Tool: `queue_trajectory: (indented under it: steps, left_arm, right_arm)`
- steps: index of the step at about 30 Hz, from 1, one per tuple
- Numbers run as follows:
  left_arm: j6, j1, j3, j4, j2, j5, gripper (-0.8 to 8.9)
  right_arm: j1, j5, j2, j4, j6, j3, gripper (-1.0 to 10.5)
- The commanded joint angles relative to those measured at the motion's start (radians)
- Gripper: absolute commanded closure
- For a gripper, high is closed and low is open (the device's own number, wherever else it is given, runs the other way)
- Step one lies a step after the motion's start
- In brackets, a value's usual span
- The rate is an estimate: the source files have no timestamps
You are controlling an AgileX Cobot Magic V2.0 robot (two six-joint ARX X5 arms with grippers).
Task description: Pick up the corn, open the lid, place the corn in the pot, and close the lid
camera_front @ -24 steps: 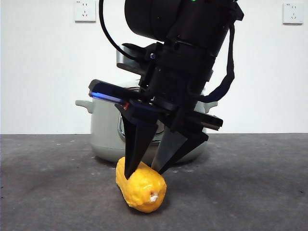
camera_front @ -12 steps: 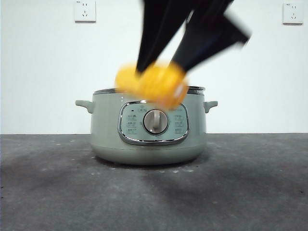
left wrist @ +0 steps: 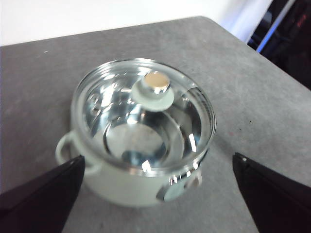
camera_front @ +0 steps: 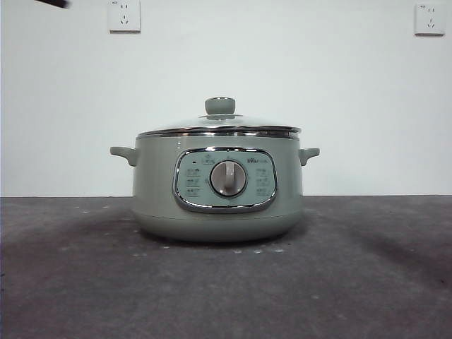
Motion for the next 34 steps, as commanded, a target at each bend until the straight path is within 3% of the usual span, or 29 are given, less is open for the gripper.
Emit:
queue_trajectory:
  steps: [1, 14, 32, 34]
  left_arm:
    - [0.051, -0.056, 0.085, 0.028, 0.121, -0.040, 1.76]
    - [0.122, -0.195, 0.455, 0.079, 0.654, -0.156, 1.76]
    - [0.129, -0.206, 0.457, 0.133, 0.793, -0.156, 1.94]
    - [0.129, -0.208, 0.457, 0.144, 0.793, -0.156, 2.85]
  right_arm:
    - [0.000, 0.027, -0.040, -0.038, 0.037, 0.005, 9.6]
    - [0.000, 0.060, -0.197, -0.133, 0.117, 0.007, 9.6]
    - [0.000, 0.106, -0.202, -0.142, 0.116, 0.008, 9.6]
    - [0.000, 0.106, -0.202, -0.146, 0.117, 0.008, 9.6]
